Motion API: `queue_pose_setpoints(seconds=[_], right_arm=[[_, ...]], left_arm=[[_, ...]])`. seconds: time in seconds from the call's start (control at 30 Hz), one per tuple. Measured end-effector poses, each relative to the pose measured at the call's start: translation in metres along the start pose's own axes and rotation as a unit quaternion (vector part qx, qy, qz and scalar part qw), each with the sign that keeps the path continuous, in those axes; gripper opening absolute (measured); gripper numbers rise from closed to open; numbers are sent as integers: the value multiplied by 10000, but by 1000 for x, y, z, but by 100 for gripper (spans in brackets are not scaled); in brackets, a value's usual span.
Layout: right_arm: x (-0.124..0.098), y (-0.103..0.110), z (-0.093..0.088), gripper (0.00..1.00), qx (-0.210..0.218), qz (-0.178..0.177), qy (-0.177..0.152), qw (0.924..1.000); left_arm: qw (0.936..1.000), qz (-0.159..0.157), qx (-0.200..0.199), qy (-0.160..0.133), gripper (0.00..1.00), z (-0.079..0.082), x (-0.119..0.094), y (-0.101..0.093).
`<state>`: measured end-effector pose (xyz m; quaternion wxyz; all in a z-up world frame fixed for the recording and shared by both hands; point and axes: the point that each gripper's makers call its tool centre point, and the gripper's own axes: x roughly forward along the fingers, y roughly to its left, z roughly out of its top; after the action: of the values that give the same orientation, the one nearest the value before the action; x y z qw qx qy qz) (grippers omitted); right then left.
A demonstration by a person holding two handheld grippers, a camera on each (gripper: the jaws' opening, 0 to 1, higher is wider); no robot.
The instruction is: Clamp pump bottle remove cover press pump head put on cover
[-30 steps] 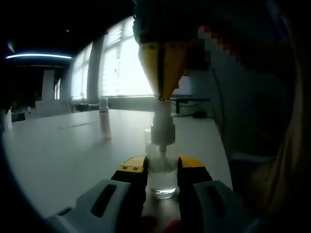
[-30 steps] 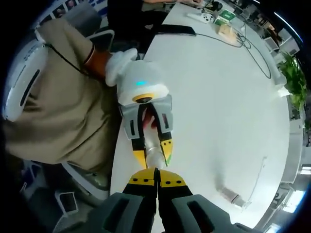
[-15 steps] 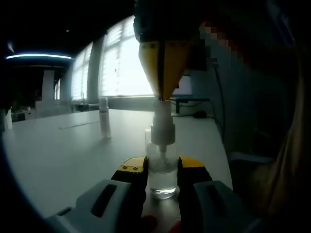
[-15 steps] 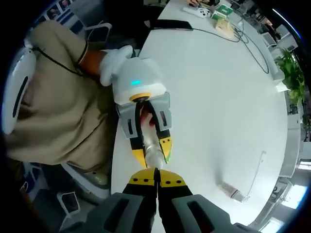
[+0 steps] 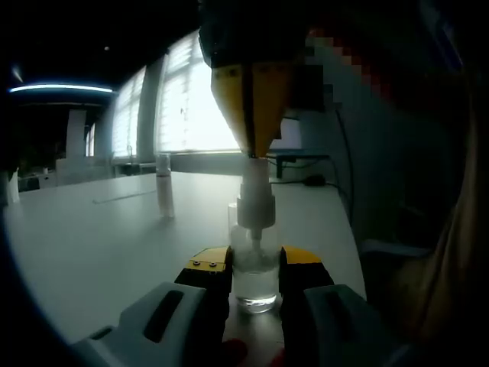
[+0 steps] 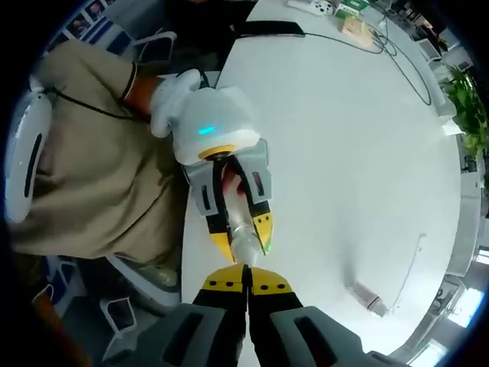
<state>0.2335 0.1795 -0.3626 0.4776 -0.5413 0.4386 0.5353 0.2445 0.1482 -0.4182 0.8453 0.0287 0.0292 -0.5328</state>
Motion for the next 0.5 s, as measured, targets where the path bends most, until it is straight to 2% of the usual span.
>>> queue_pose_setpoints(seconds=[0.5], right_arm=[[0, 3, -1, 0, -76, -77, 120, 9999]], left_arm=[[10000, 9, 1, 4, 15, 0, 0, 1]])
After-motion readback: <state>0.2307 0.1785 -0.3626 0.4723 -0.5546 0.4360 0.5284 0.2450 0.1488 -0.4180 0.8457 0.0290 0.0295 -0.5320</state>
